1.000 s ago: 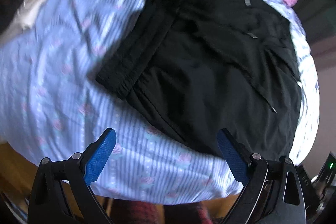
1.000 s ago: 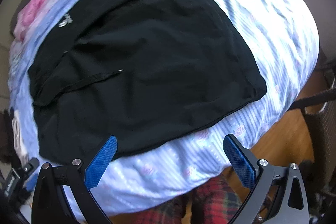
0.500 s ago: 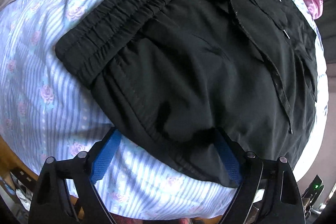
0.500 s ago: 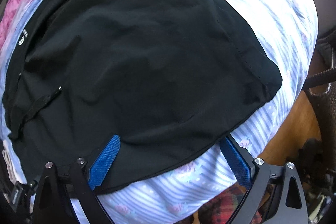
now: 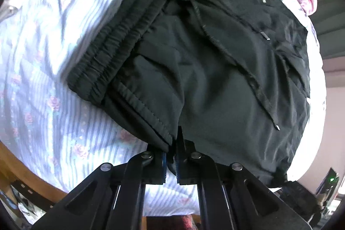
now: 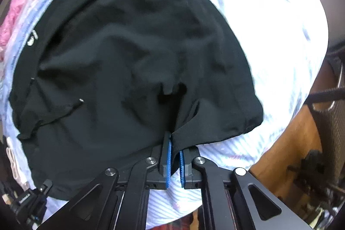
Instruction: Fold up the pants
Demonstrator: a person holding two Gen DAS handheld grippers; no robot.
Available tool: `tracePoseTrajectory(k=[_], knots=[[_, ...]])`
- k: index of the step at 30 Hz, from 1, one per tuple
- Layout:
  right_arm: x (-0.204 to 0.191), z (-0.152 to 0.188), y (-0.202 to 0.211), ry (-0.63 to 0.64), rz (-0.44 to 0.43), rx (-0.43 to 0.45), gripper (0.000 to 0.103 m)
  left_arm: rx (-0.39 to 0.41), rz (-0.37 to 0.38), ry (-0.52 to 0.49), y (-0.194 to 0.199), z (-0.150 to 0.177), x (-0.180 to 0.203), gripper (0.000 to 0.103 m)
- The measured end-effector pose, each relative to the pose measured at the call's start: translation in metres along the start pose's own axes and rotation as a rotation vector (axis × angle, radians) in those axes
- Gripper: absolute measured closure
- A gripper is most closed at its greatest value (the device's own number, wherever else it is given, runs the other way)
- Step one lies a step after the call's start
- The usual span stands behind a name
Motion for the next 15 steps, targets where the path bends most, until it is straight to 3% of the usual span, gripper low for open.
tracePoseTrajectory(k=[9,15], knots=[[-0.026,-0.033,0.12,0.133,-0.053,0.221,0.098,0.13,0.029,-0.037,0.076,-0.008,0.018,0.096],[-0.051,-0.054,0.178,0.186,-0.111,0.362,0.098,0.241,0.066,-0.019,0.128,-0.033,0.033,0.096]])
Point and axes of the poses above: each gripper's, at about its wrist camera, not at the fingertips, and y roughly against the way its jaws point, x to its right, z to its underside, the point moved 6 cm from there along -y, roughly the way its jaws point, and after that the axes turned 4 degrees about y, right-handed, at the moved point
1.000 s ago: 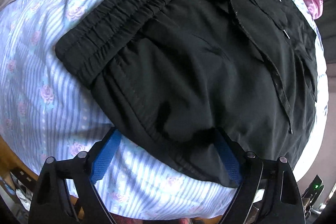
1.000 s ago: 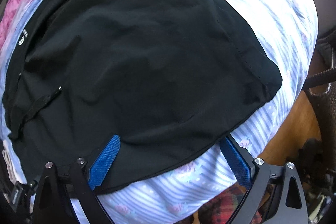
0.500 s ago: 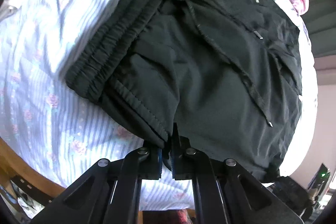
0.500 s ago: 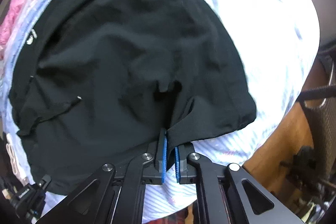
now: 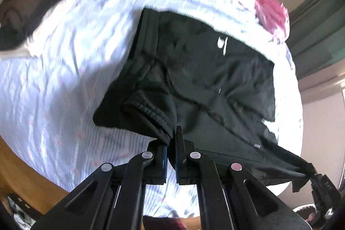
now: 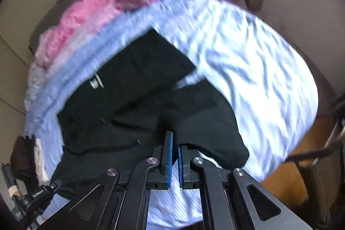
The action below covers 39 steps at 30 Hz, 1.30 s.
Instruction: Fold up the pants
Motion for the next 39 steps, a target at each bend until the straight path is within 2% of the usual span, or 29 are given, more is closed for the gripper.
tracePoseTrajectory(k=[4,14,20,27,34,39], knots=[[-0.026,-0.039,0.011,0.03,-0.02,0.064,0.098,0.068,0.02,0.022,0.018,-0.035,0.014,0.096],[-0.076,-0.141,-0.023,0.074,-0.045,0.144,0.098,0.116,0.027,0.056,-0.005,-0.127,0.051,0.096],[-0.102,-0.189,-0.085,0.109,-0.04,0.108,0.098,0.087,-0.009,0.073,-0.046,-0.175,0.064,0.096],[-0.126,-0.223,-0.166,0.137,-0.023,0.02,0.098,0.029,-0.069,0.111,-0.102,-0.215,0.067,0.096],[-0.131,-0.234,-0.244,0.143,0.013,-0.074,0.098,-0.042,-0.139,0.08,-0.165,-0.249,0.075,0.095],[-0.126,-0.24,-0.284,0.148,0.06,-0.118,0.098,-0.088,-0.173,0.054,-0.201,-0.255,0.082,0.091]])
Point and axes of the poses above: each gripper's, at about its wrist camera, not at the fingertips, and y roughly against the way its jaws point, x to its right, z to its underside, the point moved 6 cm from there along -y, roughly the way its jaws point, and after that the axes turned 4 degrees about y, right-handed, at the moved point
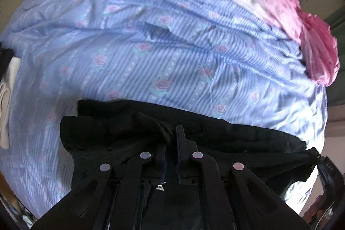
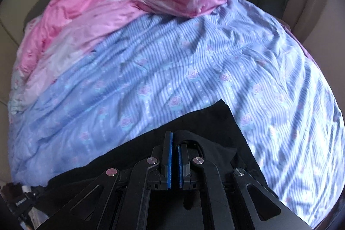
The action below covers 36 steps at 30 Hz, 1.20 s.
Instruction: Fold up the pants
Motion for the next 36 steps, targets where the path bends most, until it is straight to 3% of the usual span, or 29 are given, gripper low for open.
tracePoseTrajectory(k=[5,8,10,12,14,18,22,25,30,36], knots=[[0.0,-0.003,-0.024,0.014,0.016,-0.042,0.098,-0.036,-0.046,-0.022,-0.023,-0.005,0.002,0.085],[-0.006,-0.003,-0.025,0.059,0.013,-0.045,0.09,-0.019,-0.058,-0.059,-0.019,-0.007,0.002,0.077],[-0.009,-0.003,-0.018,0.073,-0.012,-0.033,0.073,0.024,-0.042,-0.066,-0.008,-0.006,0.001,0.063],[-0.012,-0.004,-0.005,0.084,-0.024,0.011,0.059,0.064,-0.044,-0.099,0.004,-0.005,0.003,0.032],[-0.015,-0.008,0.011,0.11,0.013,0.07,0.049,0.131,-0.075,-0.152,0.021,-0.007,0.004,0.025],[-0.029,-0.008,0.045,0.197,0.055,0.141,0.047,0.182,0.003,-0.195,0.06,-0.008,-0.004,0.024],[-0.061,0.008,0.078,0.277,-0.04,0.179,0.047,0.243,0.086,-0.207,0.097,-0.01,-0.042,0.024],[-0.1,0.035,0.096,0.365,-0.131,0.192,0.047,0.257,0.106,-0.234,0.107,-0.006,-0.074,0.025],[-0.164,0.095,0.095,0.509,-0.27,0.124,0.047,0.169,0.225,-0.219,0.086,0.013,-0.113,0.036],[-0.198,0.15,0.078,0.565,-0.306,0.026,0.047,0.046,0.366,-0.185,0.045,0.033,-0.121,0.047]])
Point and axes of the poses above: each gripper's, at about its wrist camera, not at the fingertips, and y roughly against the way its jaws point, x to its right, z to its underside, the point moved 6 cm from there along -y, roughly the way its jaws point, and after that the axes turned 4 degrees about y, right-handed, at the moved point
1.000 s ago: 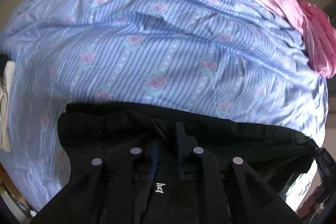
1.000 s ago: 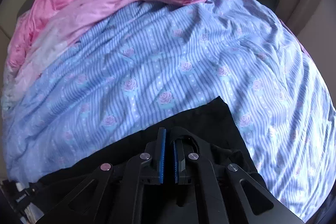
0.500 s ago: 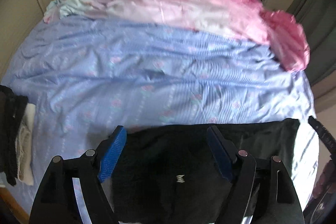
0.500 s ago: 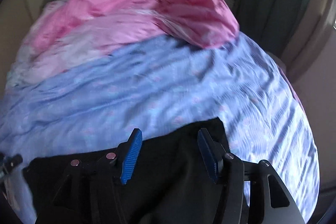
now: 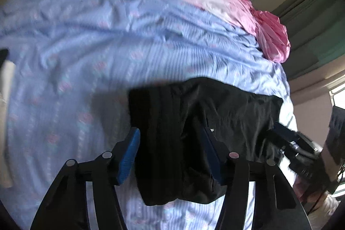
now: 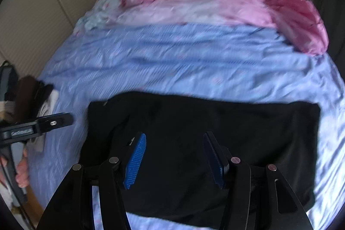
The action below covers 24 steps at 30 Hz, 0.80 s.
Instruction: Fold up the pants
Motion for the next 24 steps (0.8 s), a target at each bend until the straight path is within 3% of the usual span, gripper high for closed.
tracePoseTrajectory(k=[3,7,11,16,20,23,24], knots=[[-0.012,0.01,-0.012,0.01,0.001,-0.036,0.047,-0.039,0.028,0.013,-0.017,0.005,-0.003,0.048],[-0.023,0.016,-0.018,0.01,0.018,-0.063,0.047,-0.084,0.012,0.009,-0.038,0.008,-0.009,0.05],[-0.027,0.02,-0.017,-0.006,0.037,-0.066,0.047,-0.094,-0.01,0.001,-0.05,-0.005,-0.015,0.055],[-0.03,0.018,-0.019,-0.043,0.04,-0.073,0.047,-0.079,0.042,0.032,-0.057,-0.026,-0.013,0.061],[-0.032,0.016,-0.024,-0.062,0.037,-0.08,0.047,-0.119,0.009,-0.003,-0.075,-0.03,-0.013,0.061],[-0.034,0.012,-0.027,-0.061,0.045,-0.079,0.047,-0.116,0.023,0.037,-0.077,-0.031,-0.021,0.069],[-0.035,0.01,-0.029,-0.06,0.048,-0.079,0.047,-0.112,0.037,0.045,-0.074,-0.031,-0.022,0.077]])
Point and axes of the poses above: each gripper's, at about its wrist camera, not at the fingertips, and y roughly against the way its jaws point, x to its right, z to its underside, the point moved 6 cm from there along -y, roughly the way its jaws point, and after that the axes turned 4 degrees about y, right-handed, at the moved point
